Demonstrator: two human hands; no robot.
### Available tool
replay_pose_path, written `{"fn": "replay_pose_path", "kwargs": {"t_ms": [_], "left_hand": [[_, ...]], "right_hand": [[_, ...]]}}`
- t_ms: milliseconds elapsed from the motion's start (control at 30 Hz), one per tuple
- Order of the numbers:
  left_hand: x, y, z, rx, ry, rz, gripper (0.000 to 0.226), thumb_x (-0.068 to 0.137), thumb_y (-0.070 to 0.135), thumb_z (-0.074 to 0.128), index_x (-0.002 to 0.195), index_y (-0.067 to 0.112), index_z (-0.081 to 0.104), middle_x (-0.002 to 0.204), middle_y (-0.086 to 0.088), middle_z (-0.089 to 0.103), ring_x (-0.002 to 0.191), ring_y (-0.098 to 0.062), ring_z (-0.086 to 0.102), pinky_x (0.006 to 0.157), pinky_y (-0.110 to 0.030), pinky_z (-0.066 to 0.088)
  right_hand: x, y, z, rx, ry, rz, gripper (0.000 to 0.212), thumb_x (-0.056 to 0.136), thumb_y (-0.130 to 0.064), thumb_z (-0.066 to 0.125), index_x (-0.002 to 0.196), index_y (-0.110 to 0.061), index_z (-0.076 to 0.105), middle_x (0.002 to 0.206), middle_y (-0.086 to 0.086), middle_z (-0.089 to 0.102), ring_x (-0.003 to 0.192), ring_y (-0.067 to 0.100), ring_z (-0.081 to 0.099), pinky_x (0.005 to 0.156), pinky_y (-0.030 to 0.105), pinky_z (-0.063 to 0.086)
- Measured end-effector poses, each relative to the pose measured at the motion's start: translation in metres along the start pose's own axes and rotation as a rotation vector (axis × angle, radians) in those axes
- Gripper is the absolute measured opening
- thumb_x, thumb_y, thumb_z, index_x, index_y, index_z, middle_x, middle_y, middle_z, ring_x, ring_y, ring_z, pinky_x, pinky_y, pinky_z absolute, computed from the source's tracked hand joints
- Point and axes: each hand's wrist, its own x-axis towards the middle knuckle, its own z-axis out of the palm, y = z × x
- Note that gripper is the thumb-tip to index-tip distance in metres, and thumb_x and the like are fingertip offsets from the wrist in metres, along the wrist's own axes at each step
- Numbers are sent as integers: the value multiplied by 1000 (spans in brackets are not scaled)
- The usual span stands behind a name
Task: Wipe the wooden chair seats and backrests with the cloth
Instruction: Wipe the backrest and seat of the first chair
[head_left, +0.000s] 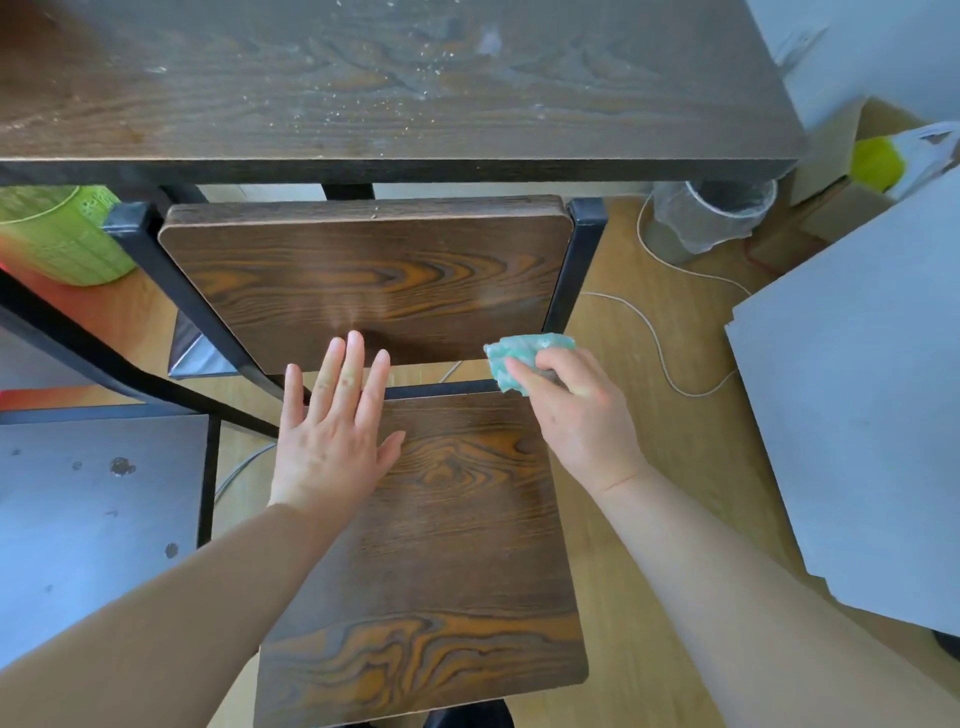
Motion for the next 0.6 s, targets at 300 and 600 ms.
{"fn": "replay_pose_path", "kwargs": {"t_ms": [300, 600], "left_hand": [[5, 6, -3, -14, 60, 3, 86, 89, 45, 61, 156, 10, 20, 164, -18, 12, 153, -31, 6, 118, -62, 13], [-2, 12, 13, -7, 7, 10, 86, 90, 45, 61, 157, 10, 20, 164, -18, 13, 153, -32, 7, 119, -61, 14]], "right_hand": [[66, 9, -97, 51, 431, -67, 29, 92, -5, 65, 121, -4, 67, 98, 19, 64, 89, 33, 61, 75, 36, 57], [40, 42, -27, 118, 162, -31, 22, 90, -4, 64, 110, -7, 73, 92, 13, 63, 82, 30, 59, 67, 38, 52]]}}
